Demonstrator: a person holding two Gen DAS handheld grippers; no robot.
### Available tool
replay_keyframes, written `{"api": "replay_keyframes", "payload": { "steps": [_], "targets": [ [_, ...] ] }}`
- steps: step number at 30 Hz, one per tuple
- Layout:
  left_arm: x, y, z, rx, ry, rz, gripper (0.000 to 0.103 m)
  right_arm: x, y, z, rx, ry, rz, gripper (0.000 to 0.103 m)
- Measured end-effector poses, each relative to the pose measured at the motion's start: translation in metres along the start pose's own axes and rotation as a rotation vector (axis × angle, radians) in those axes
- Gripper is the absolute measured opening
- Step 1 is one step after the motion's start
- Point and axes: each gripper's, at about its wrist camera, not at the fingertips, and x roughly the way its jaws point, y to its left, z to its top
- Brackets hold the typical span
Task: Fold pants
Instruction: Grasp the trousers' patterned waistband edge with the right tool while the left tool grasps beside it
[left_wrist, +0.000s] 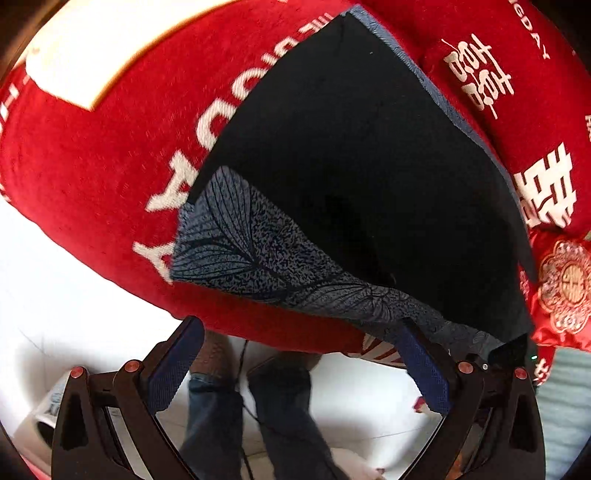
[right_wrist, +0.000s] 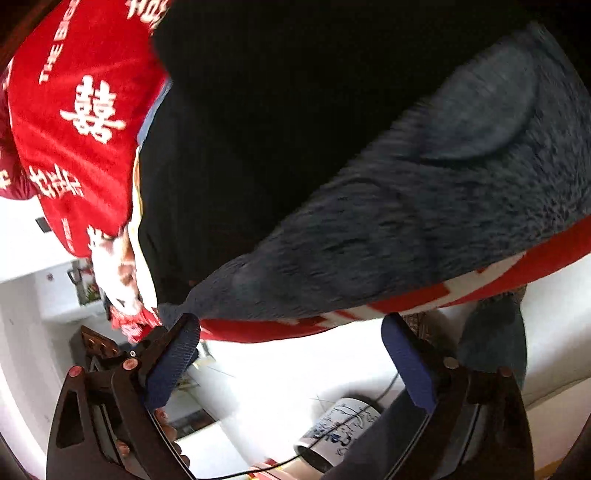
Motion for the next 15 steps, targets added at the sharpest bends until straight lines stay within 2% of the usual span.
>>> {"api": "replay_keyframes", "payload": {
  "steps": [4, 5, 6, 7, 13, 14, 15],
  "targets": [
    [-0.002, 0.001, 0.006, -0.039, -0.020, -0.064, 0.103, 0.007, -0.015, 0.008, 0.091, -0.013, 0.113, 0.091],
    [-0.004, 0.001, 0.007, -0.041, -0.026, -0.069, 0.103, 0.009, -0.016, 0.007, 0.108, -0.010, 0.153, 0.078],
    [-0.006, 0.002, 0.008, -0.041, -0.033, -0.070, 0.103, 0.008, -0.016, 0.005, 0.112, -0.004, 0.191, 0.029],
    [-0.008, -0.001, 0.009, -0.036, -0.033, -0.071, 0.103, 0.008, -0.014, 0.002, 0.114, 0.006, 0.240, 0.013],
    [0.004, -0.006, 0.011, -0.049, -0.004, -0.072, 0.103, -0.001, 0.007, 0.003, 0.055, 0.010, 0.242, 0.012],
    [0.004, -0.007, 0.011, -0.055, -0.008, -0.070, 0.103, 0.003, 0.008, 0.008, 0.046, 0.025, 0.206, 0.018],
    [0.005, -0.007, 0.011, -0.054, -0.011, -0.069, 0.103, 0.008, 0.008, 0.011, 0.036, 0.047, 0.182, 0.043]
  ]
}}
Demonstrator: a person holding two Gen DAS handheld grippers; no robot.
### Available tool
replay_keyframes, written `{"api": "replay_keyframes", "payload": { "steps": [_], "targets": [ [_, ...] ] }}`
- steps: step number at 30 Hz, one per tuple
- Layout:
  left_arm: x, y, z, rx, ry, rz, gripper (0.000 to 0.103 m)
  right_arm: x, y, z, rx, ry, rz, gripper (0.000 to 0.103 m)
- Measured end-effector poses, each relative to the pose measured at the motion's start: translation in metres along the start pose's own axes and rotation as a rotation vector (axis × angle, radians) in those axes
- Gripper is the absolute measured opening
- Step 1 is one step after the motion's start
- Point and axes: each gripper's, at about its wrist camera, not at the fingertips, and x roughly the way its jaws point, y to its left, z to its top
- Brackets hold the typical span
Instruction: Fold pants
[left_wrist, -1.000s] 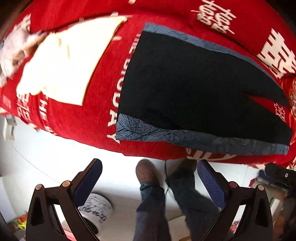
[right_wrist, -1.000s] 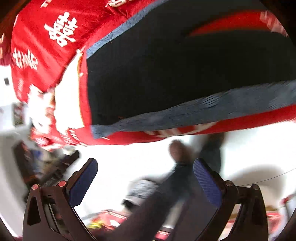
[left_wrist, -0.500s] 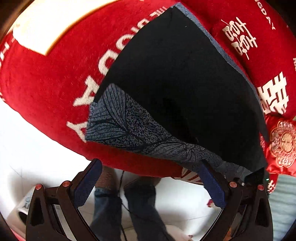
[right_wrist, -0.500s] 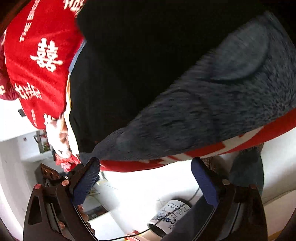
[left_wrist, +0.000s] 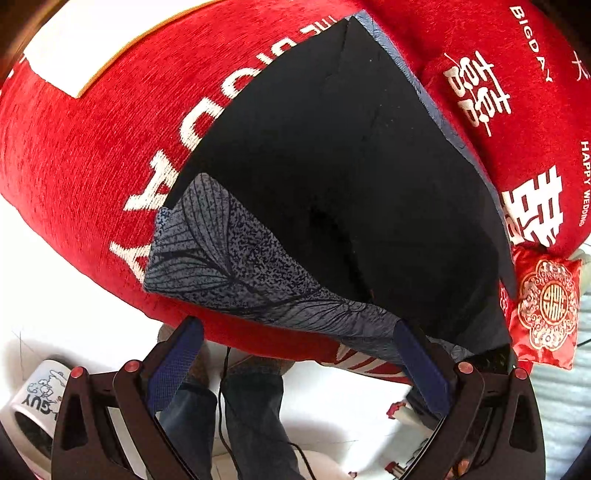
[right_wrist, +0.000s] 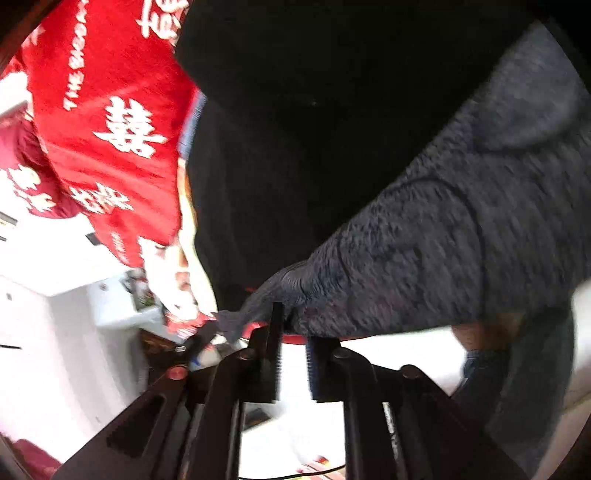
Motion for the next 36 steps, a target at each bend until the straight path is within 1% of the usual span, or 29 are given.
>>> {"api": "replay_keyframes", "payload": {
  "steps": [1, 2, 3, 4, 5, 6, 9, 11, 12, 14, 15, 16, 17, 18, 19, 20, 21, 22, 23, 24, 26, 27, 28, 30, 31, 32, 35, 36],
  "targets": [
    [0.000, -0.001, -0.001, 0.006, -0.004, 0.004, 0.103, 0.007, -0.001, 0.003, -0.007, 0.026, -0.012, 0.056],
    [-0.001, 0.000, -0.002, 0.010, -0.002, 0.008, 0.103, 0.015, -0.002, 0.008, -0.015, 0.040, -0.023, 0.067],
    [-0.001, 0.002, -0.004, 0.011, 0.002, 0.009, 0.103, 0.020, -0.003, 0.010, -0.024, 0.044, -0.026, 0.065],
    [0.000, 0.003, -0.004, 0.009, 0.005, 0.011, 0.103, 0.024, -0.004, 0.011, -0.032, 0.060, -0.016, 0.058],
    [-0.001, 0.006, -0.003, -0.008, 0.010, 0.007, 0.103, 0.026, -0.001, 0.012, -0.046, 0.062, -0.011, 0.032],
    [-0.002, 0.008, -0.002, -0.022, 0.009, -0.006, 0.103, 0.024, 0.004, 0.011, -0.056, 0.052, 0.004, 0.019],
    [-0.007, 0.010, 0.002, -0.078, 0.008, -0.061, 0.103, 0.006, 0.027, 0.003, -0.098, 0.019, 0.068, 0.014],
    [-0.007, 0.008, 0.009, -0.124, 0.001, -0.110, 0.103, -0.003, 0.041, -0.003, -0.152, 0.028, 0.071, 0.014],
    [-0.005, 0.006, 0.011, -0.136, 0.000, -0.123, 0.103, -0.005, 0.044, -0.005, -0.170, 0.038, 0.065, 0.010],
    [0.003, 0.003, 0.018, -0.180, 0.006, -0.144, 0.103, -0.007, 0.048, -0.006, -0.195, 0.064, 0.046, 0.010],
    [0.007, 0.000, 0.020, -0.186, 0.008, -0.141, 0.101, -0.006, 0.048, -0.006, -0.203, 0.078, 0.034, 0.010],
    [0.012, -0.004, 0.023, -0.177, 0.007, -0.125, 0.094, -0.005, 0.048, -0.006, -0.210, 0.092, 0.027, 0.010],
    [0.016, -0.009, 0.025, -0.151, 0.010, -0.114, 0.071, -0.005, 0.046, -0.005, -0.211, 0.099, 0.024, 0.014],
    [0.018, -0.011, 0.024, -0.129, 0.019, -0.104, 0.060, -0.006, 0.041, -0.004, -0.202, 0.099, 0.006, 0.014],
    [0.020, -0.014, 0.024, -0.103, 0.024, -0.086, 0.060, -0.006, 0.038, -0.003, -0.190, 0.090, -0.008, 0.015],
    [0.020, -0.016, 0.024, -0.080, 0.018, -0.082, 0.060, -0.015, 0.025, 0.001, -0.166, 0.070, -0.016, 0.020],
    [0.018, -0.018, 0.023, -0.053, 0.017, -0.081, 0.056, -0.021, 0.016, 0.002, -0.142, 0.046, -0.026, 0.029],
    [0.017, -0.019, 0.022, -0.031, 0.017, -0.075, 0.052, -0.033, 0.002, 0.004, -0.108, 0.004, -0.039, 0.035],
    [0.016, -0.019, 0.022, -0.019, 0.022, -0.074, 0.052, -0.040, -0.006, 0.004, -0.087, -0.024, -0.047, 0.046],
    [0.015, -0.017, 0.022, -0.010, 0.031, -0.081, 0.052, -0.050, -0.015, 0.005, -0.062, -0.060, -0.060, 0.051],
    [0.014, -0.016, 0.022, 0.014, 0.049, -0.082, 0.051, -0.069, -0.037, 0.005, -0.002, -0.129, -0.075, 0.052],
    [0.014, -0.016, 0.022, 0.025, 0.053, -0.080, 0.051, -0.074, -0.044, 0.007, 0.020, -0.150, -0.074, 0.052],
    [0.013, -0.016, 0.020, 0.037, 0.055, -0.076, 0.052, -0.083, -0.054, 0.007, 0.052, -0.188, -0.064, 0.052],
    [0.016, -0.020, 0.019, 0.073, 0.064, -0.047, 0.052, -0.094, -0.060, 0.007, 0.086, -0.238, -0.043, 0.052],
    [0.020, -0.021, 0.018, 0.090, 0.077, -0.022, 0.052, -0.098, -0.064, 0.009, 0.103, -0.260, -0.023, 0.052],
    [0.020, -0.019, 0.016, 0.096, 0.082, -0.016, 0.052, -0.100, -0.067, 0.010, 0.127, -0.271, 0.010, 0.052],
    [0.022, -0.022, 0.015, 0.113, 0.076, -0.002, 0.052, -0.101, -0.078, 0.008, 0.174, -0.295, 0.075, 0.052],
    [0.022, -0.022, 0.015, 0.111, 0.076, -0.003, 0.052, -0.103, -0.081, 0.007, 0.196, -0.306, 0.104, 0.044]
  ]
}}
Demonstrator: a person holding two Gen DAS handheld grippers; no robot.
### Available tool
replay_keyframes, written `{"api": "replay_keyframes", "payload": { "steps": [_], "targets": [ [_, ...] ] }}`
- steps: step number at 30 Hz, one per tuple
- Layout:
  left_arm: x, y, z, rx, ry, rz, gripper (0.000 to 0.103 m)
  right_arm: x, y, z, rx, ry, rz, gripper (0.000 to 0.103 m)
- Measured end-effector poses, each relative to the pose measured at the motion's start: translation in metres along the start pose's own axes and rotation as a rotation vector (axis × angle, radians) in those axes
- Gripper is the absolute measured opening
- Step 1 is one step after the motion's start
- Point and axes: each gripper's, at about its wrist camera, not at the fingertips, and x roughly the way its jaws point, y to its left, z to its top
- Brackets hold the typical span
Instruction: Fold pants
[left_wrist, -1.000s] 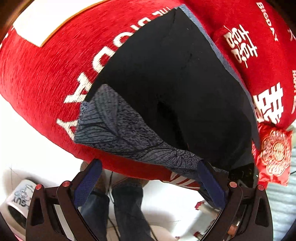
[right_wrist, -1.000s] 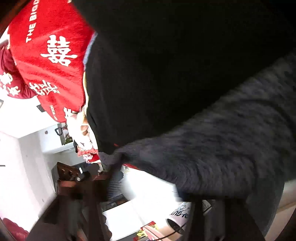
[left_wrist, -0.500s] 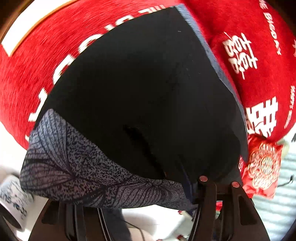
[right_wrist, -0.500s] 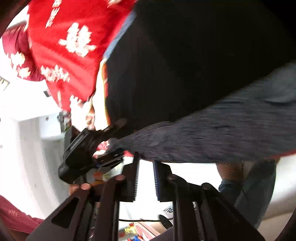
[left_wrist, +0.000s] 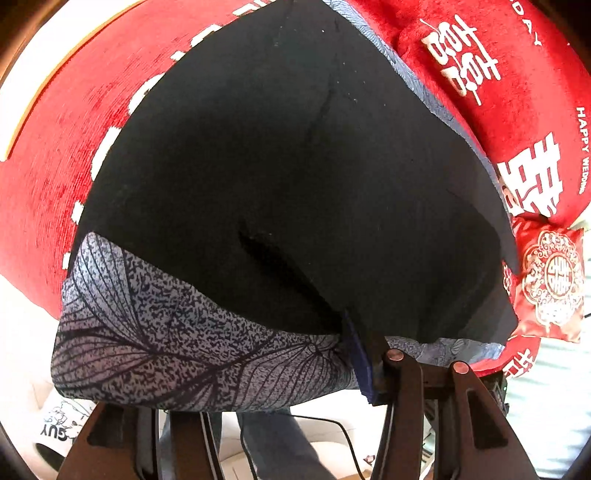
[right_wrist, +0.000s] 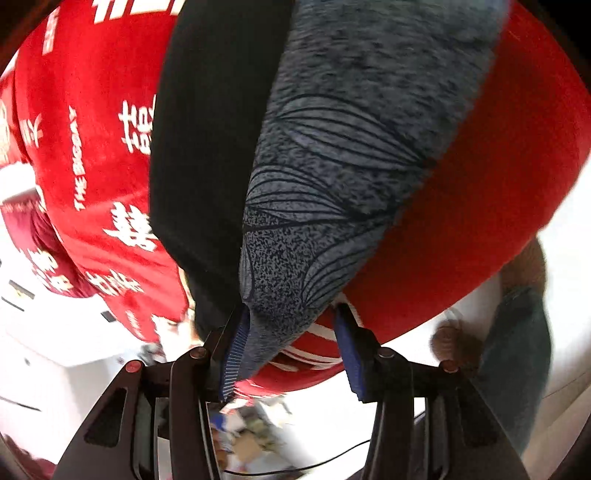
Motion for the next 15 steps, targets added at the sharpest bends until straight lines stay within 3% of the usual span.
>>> {"api": "replay_keyframes", "payload": {
  "steps": [1, 2, 3, 5, 12, 15],
  "targets": [
    [0.000, 0.000, 0.000, -0.001, 0.000, -0.001, 0.052, -0.004, -0.002, -0.002, 0.023, -0.019, 0.028, 0.034],
    [0.000, 0.000, 0.000, 0.000, 0.002, 0.001, 0.052, -0.007, -0.001, -0.002, 0.047, -0.042, 0.055, 0.014],
    [0.000, -0.001, 0.001, 0.001, 0.002, -0.001, 0.049, -0.010, 0.000, -0.002, 0.067, -0.058, 0.067, 0.007],
    [-0.006, -0.004, 0.005, 0.005, -0.005, -0.015, 0.035, -0.015, 0.010, 0.000, 0.064, -0.074, 0.081, 0.007],
    [-0.046, -0.027, 0.020, 0.006, -0.056, -0.092, 0.035, -0.033, 0.076, 0.021, -0.089, -0.016, 0.017, 0.007],
    [-0.061, -0.046, 0.037, 0.004, -0.087, -0.104, 0.035, -0.032, 0.114, 0.049, -0.163, 0.041, -0.013, 0.007]
  ]
}}
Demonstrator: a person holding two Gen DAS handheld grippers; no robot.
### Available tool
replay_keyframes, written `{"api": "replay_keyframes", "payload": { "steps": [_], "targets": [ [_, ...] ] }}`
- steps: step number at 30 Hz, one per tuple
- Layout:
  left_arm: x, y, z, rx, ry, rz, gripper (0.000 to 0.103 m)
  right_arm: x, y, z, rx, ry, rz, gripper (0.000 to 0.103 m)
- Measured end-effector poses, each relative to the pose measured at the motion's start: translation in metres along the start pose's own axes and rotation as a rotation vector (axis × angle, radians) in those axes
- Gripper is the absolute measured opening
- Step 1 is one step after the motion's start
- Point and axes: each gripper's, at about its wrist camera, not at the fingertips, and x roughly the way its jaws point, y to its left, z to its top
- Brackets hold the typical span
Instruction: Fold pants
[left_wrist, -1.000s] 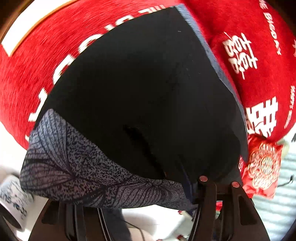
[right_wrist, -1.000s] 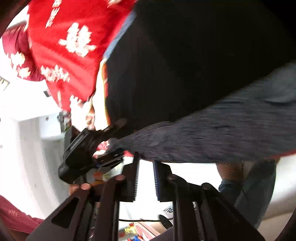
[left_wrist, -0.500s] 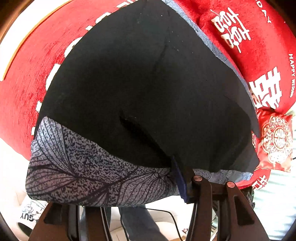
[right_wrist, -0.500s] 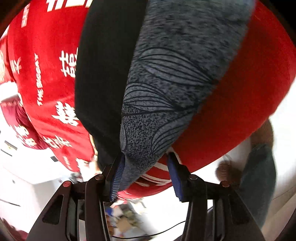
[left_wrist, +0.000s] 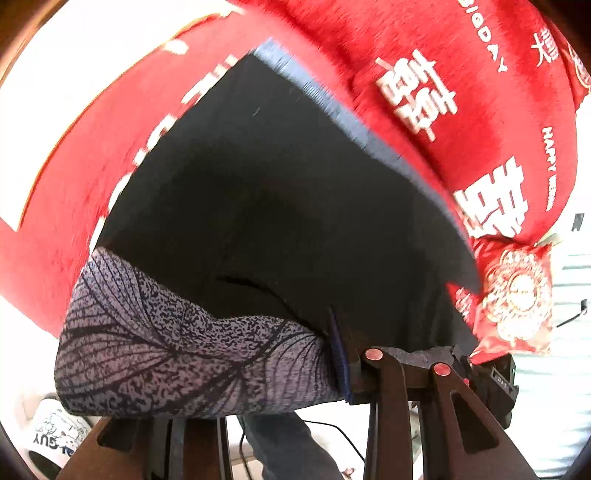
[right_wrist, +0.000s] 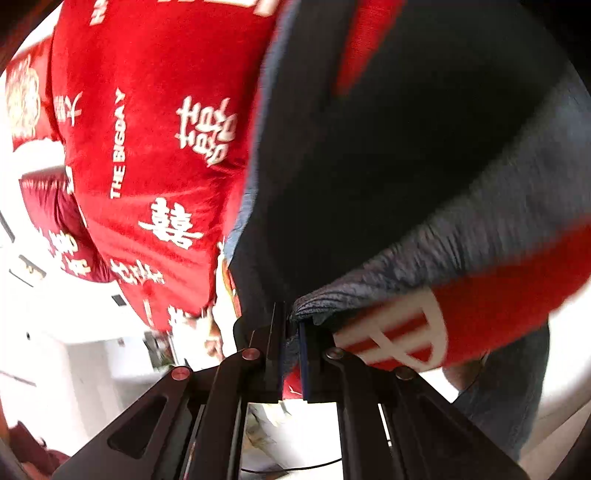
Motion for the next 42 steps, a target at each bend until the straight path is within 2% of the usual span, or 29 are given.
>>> {"api": "replay_keyframes", "payload": {
  "steps": [3, 6, 10, 13, 15, 16, 18, 19, 20, 22, 23, 24, 26, 28, 30, 32, 34, 35, 36, 39, 42],
  "targets": [
    [-0.003, -0.025, 0.029, -0.001, -0.029, -0.011, 0.035, 0.001, 0.030, 0.033, -0.051, 0.036, -0.005, 0.007],
    [-0.003, -0.057, 0.072, 0.037, -0.099, -0.011, 0.035, 0.022, 0.056, 0.082, -0.086, 0.073, -0.001, 0.007],
    [0.010, -0.081, 0.131, 0.070, -0.189, 0.054, 0.035, 0.065, 0.092, 0.146, -0.187, 0.145, -0.052, 0.007],
    [0.038, -0.082, 0.170, 0.079, -0.219, 0.145, 0.036, 0.104, 0.097, 0.189, -0.208, 0.200, -0.108, 0.007],
    [0.061, -0.074, 0.188, 0.089, -0.239, 0.253, 0.055, 0.136, 0.097, 0.214, -0.242, 0.248, -0.178, 0.007],
    [0.075, -0.068, 0.199, 0.085, -0.252, 0.317, 0.058, 0.153, 0.095, 0.223, -0.260, 0.263, -0.225, 0.007],
    [0.094, -0.056, 0.210, 0.067, -0.244, 0.390, 0.070, 0.180, 0.090, 0.236, -0.286, 0.294, -0.290, 0.007],
    [0.100, -0.052, 0.214, 0.055, -0.244, 0.417, 0.070, 0.192, 0.087, 0.241, -0.304, 0.303, -0.334, 0.007],
    [0.102, -0.050, 0.218, 0.038, -0.253, 0.454, 0.070, 0.199, 0.086, 0.245, -0.310, 0.305, -0.337, 0.007],
    [0.090, -0.055, 0.218, 0.032, -0.264, 0.444, 0.070, 0.200, 0.093, 0.246, -0.316, 0.305, -0.351, 0.009],
    [0.081, -0.057, 0.215, 0.034, -0.276, 0.438, 0.070, 0.197, 0.100, 0.243, -0.340, 0.310, -0.365, 0.018],
    [0.070, -0.061, 0.213, 0.039, -0.296, 0.441, 0.070, 0.192, 0.113, 0.239, -0.392, 0.303, -0.378, 0.042],
    [0.046, -0.069, 0.202, 0.059, -0.325, 0.475, 0.070, 0.180, 0.141, 0.225, -0.530, 0.283, -0.388, 0.057],
    [0.043, -0.073, 0.192, 0.091, -0.304, 0.499, 0.070, 0.170, 0.163, 0.204, -0.641, 0.279, -0.360, 0.057],
    [0.057, -0.077, 0.185, 0.127, -0.253, 0.516, 0.070, 0.179, 0.168, 0.191, -0.677, 0.334, -0.340, 0.057],
    [0.086, -0.078, 0.180, 0.148, -0.189, 0.552, 0.070, 0.203, 0.166, 0.180, -0.717, 0.388, -0.382, 0.057],
    [0.115, -0.075, 0.178, 0.144, -0.159, 0.583, 0.070, 0.234, 0.158, 0.177, -0.750, 0.431, -0.448, 0.057],
    [0.121, -0.075, 0.177, 0.144, -0.176, 0.619, 0.079, 0.249, 0.153, 0.181, -0.764, 0.436, -0.482, 0.056],
    [0.127, -0.077, 0.178, 0.152, -0.205, 0.635, 0.086, 0.257, 0.151, 0.186, -0.766, 0.437, -0.481, 0.056],
    [0.136, -0.081, 0.186, 0.157, -0.211, 0.676, 0.086, 0.257, 0.161, 0.205, -0.765, 0.403, -0.442, 0.056],
    [0.132, -0.084, 0.191, 0.144, -0.175, 0.683, 0.086, 0.236, 0.166, 0.228, -0.676, 0.326, -0.402, 0.057]
  ]
}}
